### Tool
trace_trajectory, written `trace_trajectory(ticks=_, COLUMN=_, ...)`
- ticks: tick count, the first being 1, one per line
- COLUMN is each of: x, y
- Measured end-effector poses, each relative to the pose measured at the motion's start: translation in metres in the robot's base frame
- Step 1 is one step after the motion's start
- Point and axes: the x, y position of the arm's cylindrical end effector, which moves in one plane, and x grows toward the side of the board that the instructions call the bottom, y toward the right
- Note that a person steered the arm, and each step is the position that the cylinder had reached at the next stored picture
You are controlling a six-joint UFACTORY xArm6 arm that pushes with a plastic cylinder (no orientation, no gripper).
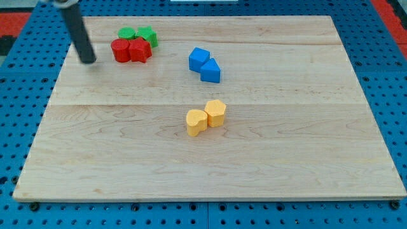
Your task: Separate the blue blocks from each other
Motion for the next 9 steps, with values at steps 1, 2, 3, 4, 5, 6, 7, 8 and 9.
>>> trace_trajectory(ticks=1, x=0.032, y=0.107)
trace_trajectory(ticks=2, x=0.039, y=0.25)
trace_trajectory(ticks=3, x=0.013, y=0.353)
trace_trajectory(ticks=4, x=-0.012, y=0.316)
trace_trajectory(ticks=5, x=-0.021, y=0.255)
trace_trajectory(ticks=6, x=-0.021, y=0.206)
trace_trajectory(ticks=7, x=-0.023, y=0.176)
trace_trajectory(ticks=8, x=-0.047, y=0.153)
trace_trajectory(ticks=9, x=-0.022, y=0.18)
